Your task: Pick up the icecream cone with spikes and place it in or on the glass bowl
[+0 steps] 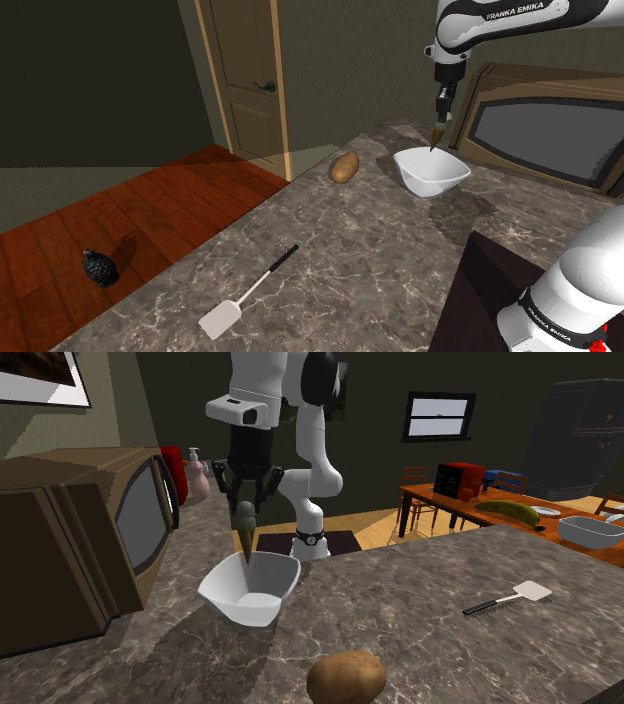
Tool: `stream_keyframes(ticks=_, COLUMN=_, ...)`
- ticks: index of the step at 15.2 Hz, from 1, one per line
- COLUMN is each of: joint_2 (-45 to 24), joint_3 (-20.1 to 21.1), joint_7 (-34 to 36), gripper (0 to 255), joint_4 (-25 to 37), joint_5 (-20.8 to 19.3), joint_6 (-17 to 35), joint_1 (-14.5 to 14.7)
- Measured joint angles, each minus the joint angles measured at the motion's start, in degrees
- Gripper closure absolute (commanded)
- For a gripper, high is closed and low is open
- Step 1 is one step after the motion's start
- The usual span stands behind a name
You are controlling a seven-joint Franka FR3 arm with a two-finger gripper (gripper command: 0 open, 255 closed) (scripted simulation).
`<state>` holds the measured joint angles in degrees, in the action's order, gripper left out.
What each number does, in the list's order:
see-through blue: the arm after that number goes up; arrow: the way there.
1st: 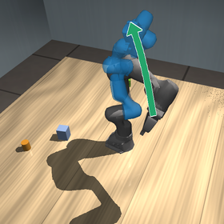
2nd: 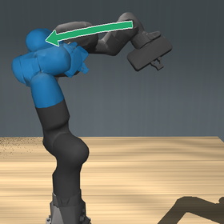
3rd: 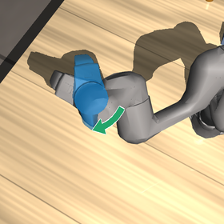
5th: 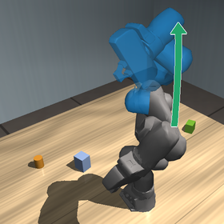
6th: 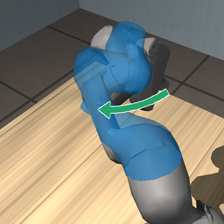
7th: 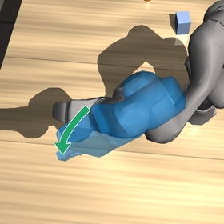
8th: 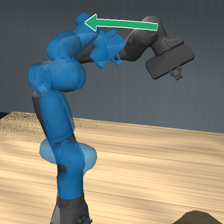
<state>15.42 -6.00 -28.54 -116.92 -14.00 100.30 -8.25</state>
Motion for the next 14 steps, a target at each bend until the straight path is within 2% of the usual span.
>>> stream_keyframes(ticks=7, joint_2=-0.5, joint_3=-0.3, joint_7=0.8, gripper=255, joint_4=-4.6, joint_5=-0.3, joint_6=5.0, joint_1=-0.1)
stream_keyframes(ticks=13, joint_2=-0.5, joint_3=-0.3, joint_7=1.0, gripper=255, joint_4=-4.9, joint_5=-0.3, joint_6=5.4, joint_1=-0.1)
stream_keyframes(ticks=14, joint_2=-0.5, joint_3=-0.3, joint_7=1.0, gripper=0, joint_4=-4.9, joint_5=-0.3, joint_6=5.4, joint_1=-0.1)
